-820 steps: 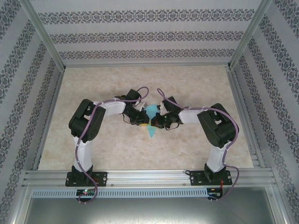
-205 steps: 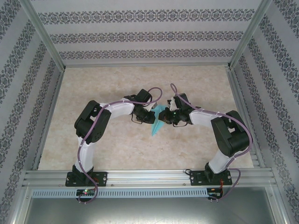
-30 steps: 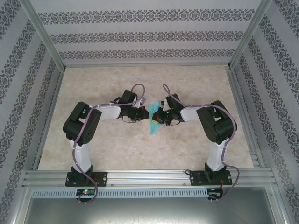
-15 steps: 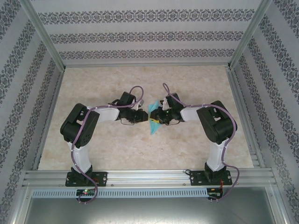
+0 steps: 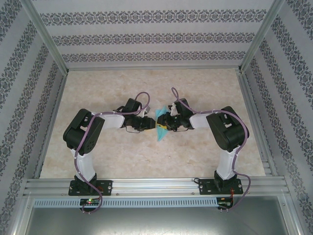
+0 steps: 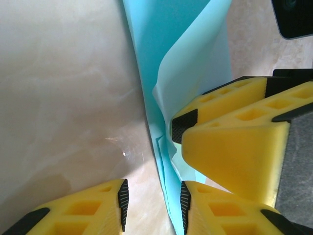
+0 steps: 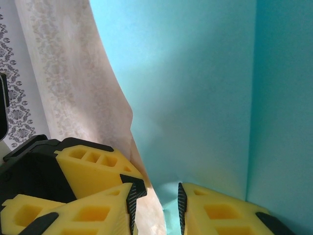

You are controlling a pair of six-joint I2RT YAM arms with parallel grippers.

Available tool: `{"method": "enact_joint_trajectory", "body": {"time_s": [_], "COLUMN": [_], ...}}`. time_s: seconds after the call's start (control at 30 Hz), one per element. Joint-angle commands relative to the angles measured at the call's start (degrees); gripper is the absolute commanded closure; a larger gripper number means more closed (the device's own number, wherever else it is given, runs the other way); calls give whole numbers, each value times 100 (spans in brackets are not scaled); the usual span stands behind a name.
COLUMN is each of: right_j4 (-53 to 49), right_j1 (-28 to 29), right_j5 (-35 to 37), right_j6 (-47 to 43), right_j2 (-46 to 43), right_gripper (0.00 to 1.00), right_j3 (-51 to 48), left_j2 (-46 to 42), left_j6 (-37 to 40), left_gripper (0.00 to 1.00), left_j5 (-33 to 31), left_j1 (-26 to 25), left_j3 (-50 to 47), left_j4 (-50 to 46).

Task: Fold a paper plane with a square sheet of paper (pick it up from the middle)
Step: Fourth fold the wing at the center of the table.

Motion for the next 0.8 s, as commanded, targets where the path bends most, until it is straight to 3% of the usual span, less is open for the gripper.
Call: {"method": "enact_joint_trajectory", "body": {"time_s": [0.0,0.43,0.77], "right_j4": [-254,-222,-146], "right_j1": [85,76,86], "right_j5": [262,290,290], "right_j6": [52,-30,-142], "right_j2": [-26,-97,-176], "right_gripper": [69,73,77], "right_j3": [-235,-320,-366], "left_j2": [-106,4,611], "left_j6": [-112,-195,13], "left_gripper": [62,61,61], "left_j5": [-103,-345,8], "left_j1": [-41,162,158], "left_j3": [172,653,1162], "left_j4": [295,42,-323]}}
